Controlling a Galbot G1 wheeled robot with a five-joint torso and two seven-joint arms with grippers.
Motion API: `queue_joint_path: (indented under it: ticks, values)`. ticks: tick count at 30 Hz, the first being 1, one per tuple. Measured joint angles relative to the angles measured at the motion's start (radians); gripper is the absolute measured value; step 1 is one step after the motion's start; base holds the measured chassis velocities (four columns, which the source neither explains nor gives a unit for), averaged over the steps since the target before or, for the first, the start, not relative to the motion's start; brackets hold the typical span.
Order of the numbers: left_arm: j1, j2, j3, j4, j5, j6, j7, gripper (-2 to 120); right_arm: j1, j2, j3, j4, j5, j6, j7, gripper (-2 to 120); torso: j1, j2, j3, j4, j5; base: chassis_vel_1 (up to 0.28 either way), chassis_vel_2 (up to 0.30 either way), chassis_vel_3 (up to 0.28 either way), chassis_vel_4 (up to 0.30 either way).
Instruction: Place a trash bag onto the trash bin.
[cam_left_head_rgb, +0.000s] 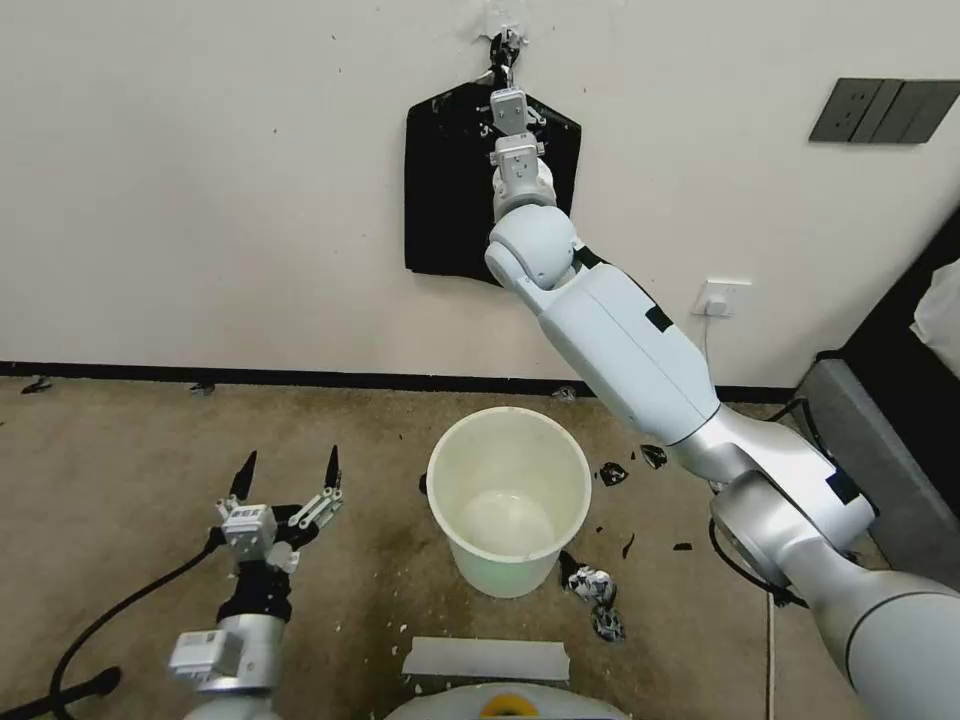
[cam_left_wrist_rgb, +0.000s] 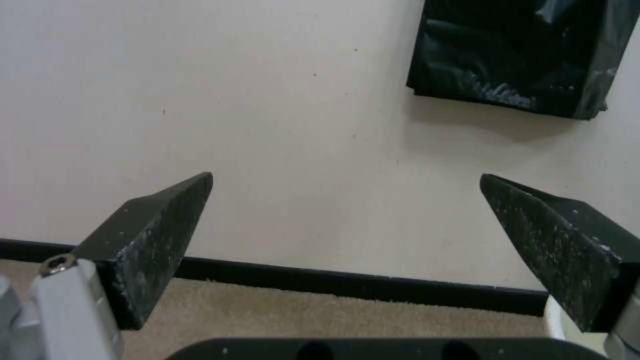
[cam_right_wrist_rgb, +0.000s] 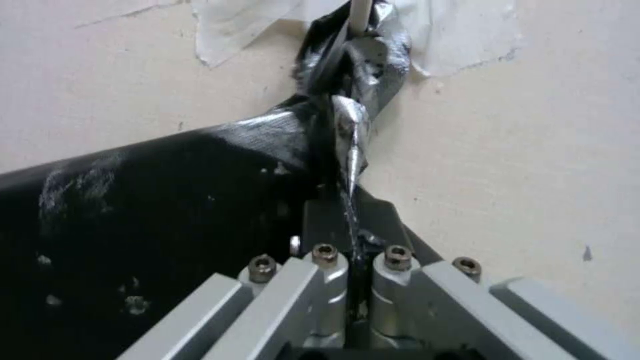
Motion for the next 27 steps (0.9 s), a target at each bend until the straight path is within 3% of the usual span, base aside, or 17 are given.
queue_joint_path:
  ticks: [27]
  values:
    - [-0.002,-0.005,0.017,-0.007,0.013,0.002,0.001,100,-0.19,-0.149,-0.012,0.27,0.003,-0.035,0.01,0,0.0,0.0,0.0,-0.0001,0.0001,0.0,0.0,0.0,0.0]
